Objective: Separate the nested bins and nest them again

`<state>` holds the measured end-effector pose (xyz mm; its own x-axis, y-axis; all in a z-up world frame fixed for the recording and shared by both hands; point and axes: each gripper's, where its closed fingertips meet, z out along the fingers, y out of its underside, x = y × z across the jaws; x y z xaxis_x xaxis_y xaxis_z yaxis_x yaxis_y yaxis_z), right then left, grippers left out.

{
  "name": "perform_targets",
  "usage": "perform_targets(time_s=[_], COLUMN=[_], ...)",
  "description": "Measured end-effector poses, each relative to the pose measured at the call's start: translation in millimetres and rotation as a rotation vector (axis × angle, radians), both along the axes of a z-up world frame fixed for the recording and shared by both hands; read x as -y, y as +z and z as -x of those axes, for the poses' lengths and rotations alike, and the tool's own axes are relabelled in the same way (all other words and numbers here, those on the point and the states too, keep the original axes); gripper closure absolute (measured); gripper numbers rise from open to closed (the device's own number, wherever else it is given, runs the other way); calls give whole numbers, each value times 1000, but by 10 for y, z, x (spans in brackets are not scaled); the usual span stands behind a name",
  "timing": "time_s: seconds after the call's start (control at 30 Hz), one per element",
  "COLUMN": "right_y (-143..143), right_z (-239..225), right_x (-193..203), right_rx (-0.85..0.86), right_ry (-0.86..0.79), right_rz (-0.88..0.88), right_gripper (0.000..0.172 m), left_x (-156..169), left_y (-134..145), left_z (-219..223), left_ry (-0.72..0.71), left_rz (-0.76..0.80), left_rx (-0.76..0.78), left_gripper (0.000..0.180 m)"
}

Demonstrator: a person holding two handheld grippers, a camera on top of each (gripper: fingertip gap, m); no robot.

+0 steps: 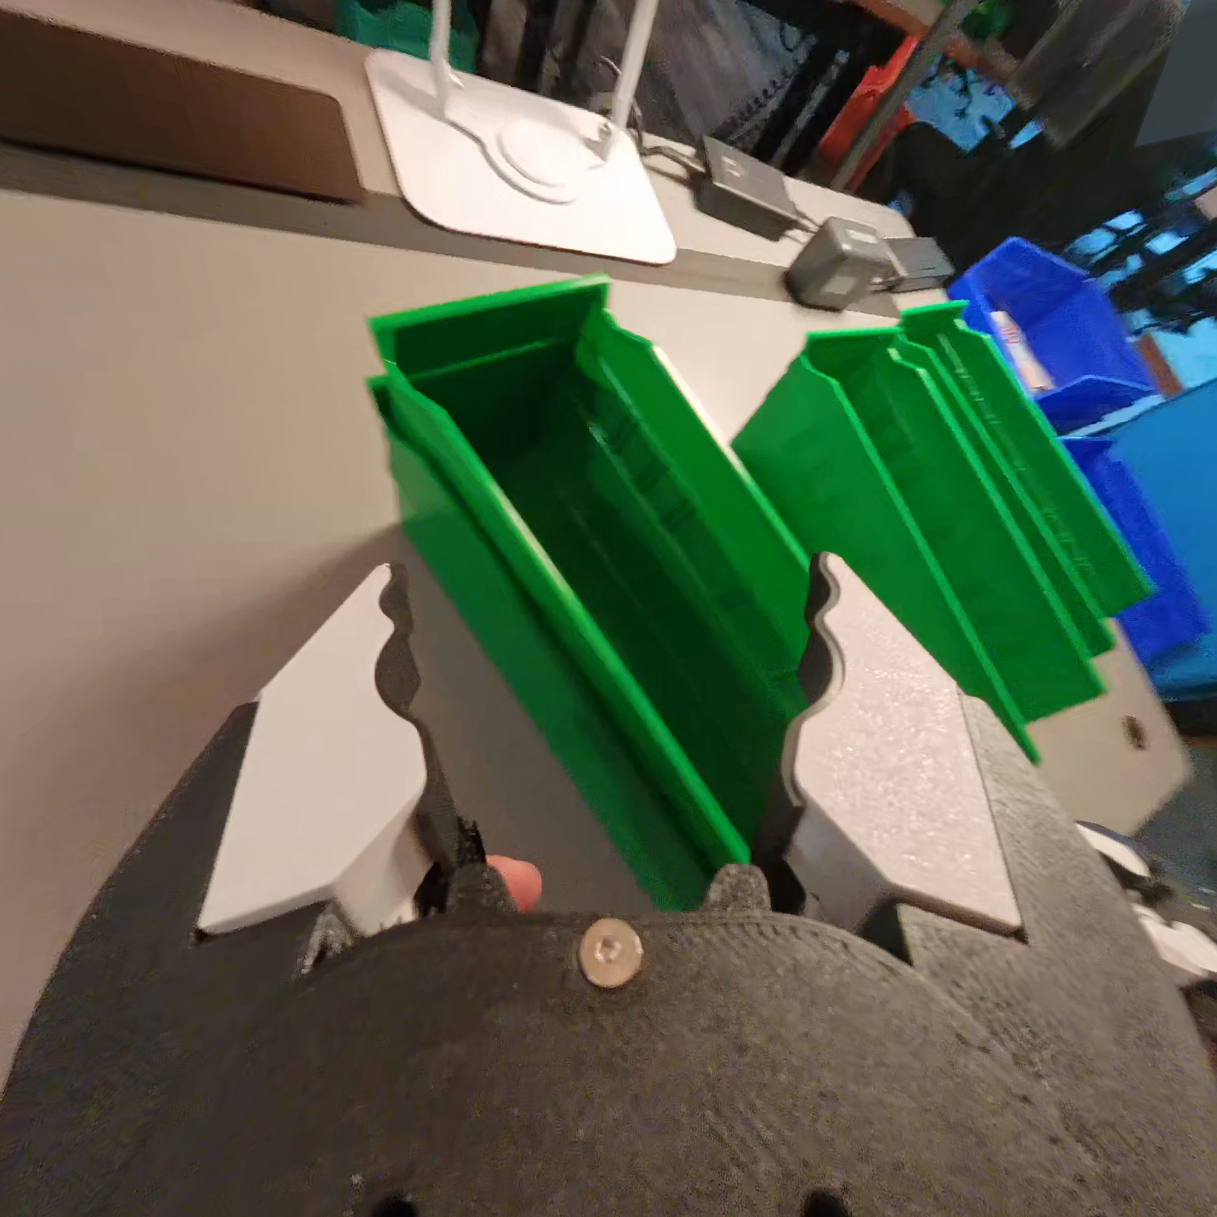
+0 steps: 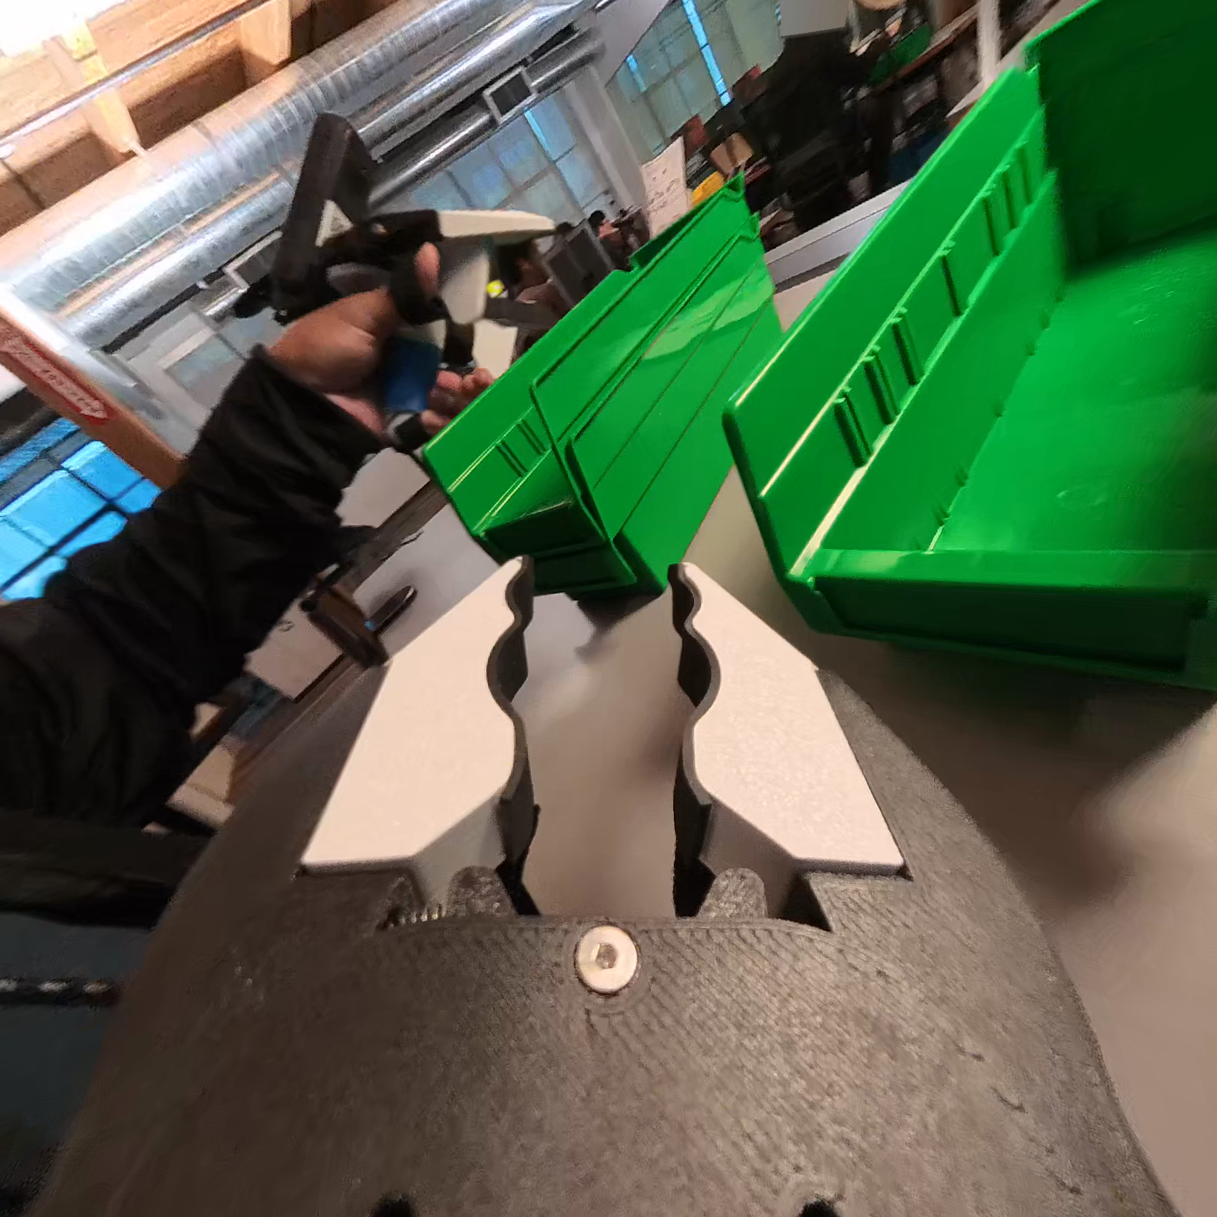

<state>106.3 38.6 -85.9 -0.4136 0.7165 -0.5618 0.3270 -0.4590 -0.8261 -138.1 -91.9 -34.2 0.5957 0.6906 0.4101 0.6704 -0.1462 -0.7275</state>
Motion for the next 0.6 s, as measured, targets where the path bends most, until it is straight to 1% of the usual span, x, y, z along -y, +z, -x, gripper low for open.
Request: perform_targets(time_s=[0.03, 0.1, 0.17, 0.27, 0.3, 0.33, 0.4, 0.5, 0.53, 0.6], right_y=[9, 35, 97, 217, 251, 268, 282, 351, 371, 346], right_z=[16, 44, 89, 182, 218, 247, 283, 302, 292, 271], right_x=[-2, 67, 122, 207, 208, 216, 261, 383, 420, 446], right_rx=[-6, -20, -46, -65, -78, -86, -92, -120, -135, -155], right_ry=[-21, -14, -4, 48, 51, 58, 89, 164, 188, 206], right_rz=[-18, -42, -11, 46, 47, 49, 75, 105, 100, 86], right_gripper=[130, 129, 130, 130, 131, 132, 134, 136, 137, 140], left_x=[-64, -135, -233, -427, -456, -491, -565, -594, -591, -579], left_y=[-23, -125, -204, -328, -368, -382, -393, -443, -420, -291], left_z=[-74, -139, -175, -217, -200, -179, -153, -139, -142, -100], left_ry=[-9, -14, -25, -58, -67, -84, -116, -131, -129, -120], left_rz=[18, 135, 220, 291, 327, 341, 316, 310, 324, 372], left_rx=[9, -41, -84, -95, -113, -134, -123, -27, -10, -53], left_gripper=[59, 47, 38, 33, 29, 28, 31, 31, 32, 30])
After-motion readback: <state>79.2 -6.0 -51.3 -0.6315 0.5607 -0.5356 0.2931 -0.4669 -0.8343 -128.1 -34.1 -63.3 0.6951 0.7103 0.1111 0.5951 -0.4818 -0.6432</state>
